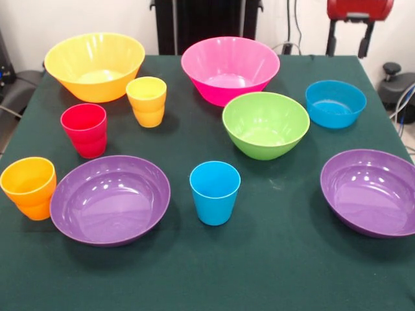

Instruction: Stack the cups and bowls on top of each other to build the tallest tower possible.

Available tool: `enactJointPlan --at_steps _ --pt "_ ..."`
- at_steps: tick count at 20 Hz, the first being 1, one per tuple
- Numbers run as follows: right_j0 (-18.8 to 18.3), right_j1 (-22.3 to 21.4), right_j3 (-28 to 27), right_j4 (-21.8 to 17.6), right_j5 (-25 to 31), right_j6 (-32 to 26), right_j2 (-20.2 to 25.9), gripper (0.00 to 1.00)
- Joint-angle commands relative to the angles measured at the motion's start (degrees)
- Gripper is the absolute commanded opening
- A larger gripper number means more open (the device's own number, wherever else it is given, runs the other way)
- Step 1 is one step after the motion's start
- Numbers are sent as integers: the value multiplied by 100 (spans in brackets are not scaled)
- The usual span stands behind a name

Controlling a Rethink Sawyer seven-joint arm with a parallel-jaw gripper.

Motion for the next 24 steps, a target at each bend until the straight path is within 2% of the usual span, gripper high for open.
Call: enactJointPlan --at_steps 1,11,24 --pt "100 946 15 242 -564 1114 130 100" --pt "318 1851 -759 456 -816 1081 29 100" --pt "681 2126 -1233 934 -614 1097 -41 100"
